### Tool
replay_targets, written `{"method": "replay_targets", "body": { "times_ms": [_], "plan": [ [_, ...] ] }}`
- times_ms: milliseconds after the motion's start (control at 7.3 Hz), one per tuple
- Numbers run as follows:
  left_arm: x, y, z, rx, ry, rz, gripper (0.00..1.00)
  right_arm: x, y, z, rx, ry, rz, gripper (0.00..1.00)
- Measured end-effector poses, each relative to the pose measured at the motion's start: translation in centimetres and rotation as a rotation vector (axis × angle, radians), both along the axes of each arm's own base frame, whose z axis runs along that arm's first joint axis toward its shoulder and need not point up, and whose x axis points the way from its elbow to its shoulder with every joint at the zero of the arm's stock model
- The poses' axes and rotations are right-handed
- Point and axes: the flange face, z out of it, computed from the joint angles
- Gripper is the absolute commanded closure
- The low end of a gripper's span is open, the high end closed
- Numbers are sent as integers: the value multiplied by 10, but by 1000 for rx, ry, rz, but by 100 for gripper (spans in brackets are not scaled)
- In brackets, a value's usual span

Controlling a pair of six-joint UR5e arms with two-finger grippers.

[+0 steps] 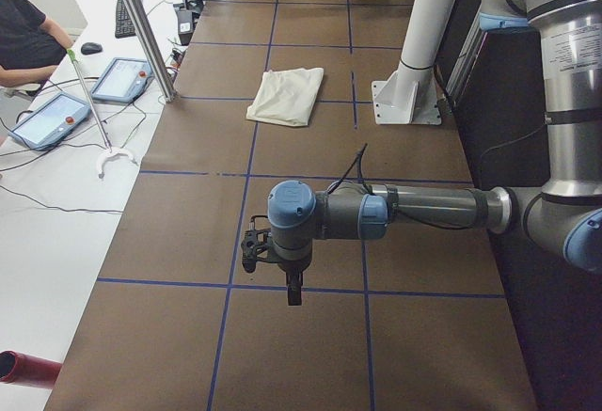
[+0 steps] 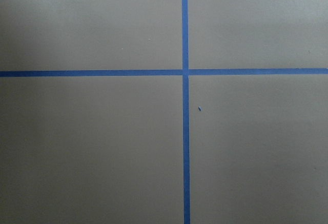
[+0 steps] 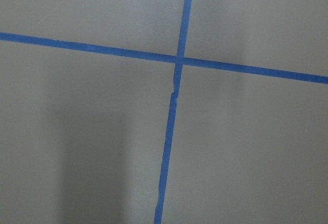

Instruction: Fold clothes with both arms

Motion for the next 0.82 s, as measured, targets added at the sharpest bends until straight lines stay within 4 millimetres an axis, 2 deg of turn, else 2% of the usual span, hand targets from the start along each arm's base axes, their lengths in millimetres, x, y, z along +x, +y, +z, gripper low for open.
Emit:
{"method": "replay_targets", "body": {
  "times_ms": [822],
  "plan": [
    [1,8,-4,-58,3,5,0,-1,2,2,-4,-10,-2,0]
  ]
}}
